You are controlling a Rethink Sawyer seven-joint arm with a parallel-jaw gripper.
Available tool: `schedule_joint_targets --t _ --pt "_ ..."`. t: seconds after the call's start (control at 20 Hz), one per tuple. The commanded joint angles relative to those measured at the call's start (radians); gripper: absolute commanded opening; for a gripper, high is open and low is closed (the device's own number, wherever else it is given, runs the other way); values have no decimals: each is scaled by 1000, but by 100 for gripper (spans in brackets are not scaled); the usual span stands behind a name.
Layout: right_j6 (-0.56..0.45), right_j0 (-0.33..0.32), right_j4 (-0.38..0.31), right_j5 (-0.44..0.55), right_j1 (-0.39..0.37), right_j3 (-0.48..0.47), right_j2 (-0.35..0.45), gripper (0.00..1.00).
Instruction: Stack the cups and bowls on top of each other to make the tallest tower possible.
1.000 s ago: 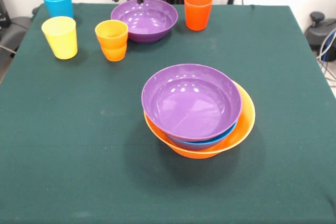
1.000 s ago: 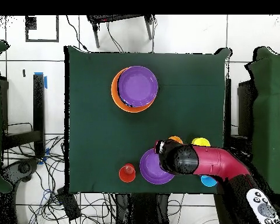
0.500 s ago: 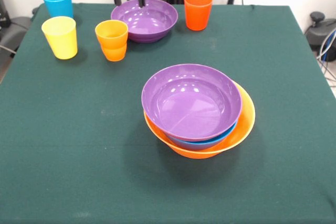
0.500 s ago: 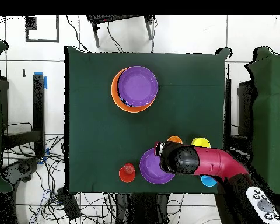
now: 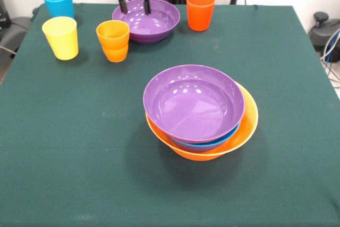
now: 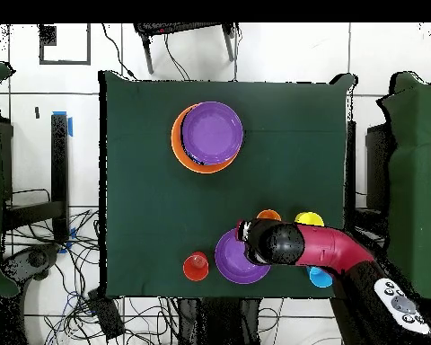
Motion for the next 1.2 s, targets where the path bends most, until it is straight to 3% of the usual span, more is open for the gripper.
schedule_joint_targets --t 0.05,0.6,0.9,1.2 --pt "-62 -10 -70 -5 72 -105 34 100" --pt "-115 -45 -14 122 -25 -96 83 100" --pt "-119 -47 -21 133 0 -132 89 100" --pt "-81 -24 -58 74 61 -156 65 100"
